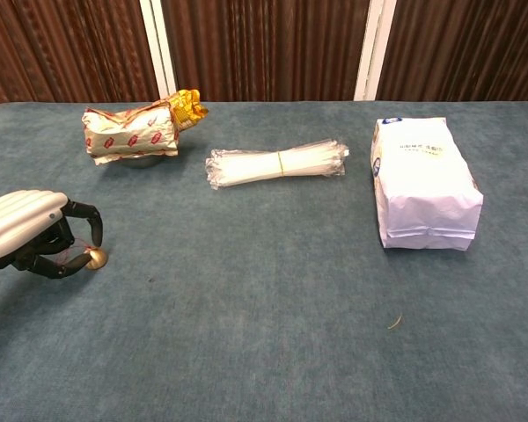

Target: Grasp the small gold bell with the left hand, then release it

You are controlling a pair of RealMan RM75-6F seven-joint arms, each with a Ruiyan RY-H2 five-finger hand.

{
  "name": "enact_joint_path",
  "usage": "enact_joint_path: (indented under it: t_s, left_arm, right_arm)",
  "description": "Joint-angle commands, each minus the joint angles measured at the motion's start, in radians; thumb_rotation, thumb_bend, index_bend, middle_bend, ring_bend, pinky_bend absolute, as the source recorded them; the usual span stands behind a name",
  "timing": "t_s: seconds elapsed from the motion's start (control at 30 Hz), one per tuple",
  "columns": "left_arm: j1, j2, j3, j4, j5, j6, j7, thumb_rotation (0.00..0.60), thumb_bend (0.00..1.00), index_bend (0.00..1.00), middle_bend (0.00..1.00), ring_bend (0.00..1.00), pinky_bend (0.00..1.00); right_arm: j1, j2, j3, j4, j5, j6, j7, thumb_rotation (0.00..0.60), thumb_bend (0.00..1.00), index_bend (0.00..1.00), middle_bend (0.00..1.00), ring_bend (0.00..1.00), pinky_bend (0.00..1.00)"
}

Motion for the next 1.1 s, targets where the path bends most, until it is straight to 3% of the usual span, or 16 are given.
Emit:
enact_joint_path:
  t_s: [0.03,1.1]
  left_arm:
    - [-0.002,-0.003,-0.001,0.003,-0.004,0.001,0.0,0.6,0.41,0.51,1.0,0.99,1.0]
    - [-0.01,-0.005,0.006,0.008,-0.023,0.009,0.007,0.6,0.41,0.57,1.0,1.0,1.0]
  right_arm:
    - [0.0,0.0,0.0,0.001,-0.001,0.001,0.001,0.6,0.21,0.0,0.0,0.0,0.0]
    - [-0.001,0.002,0.0,0.003,-0.004,0.005,0.005,0.6,0.21,0.0,0.0,0.0,0.0]
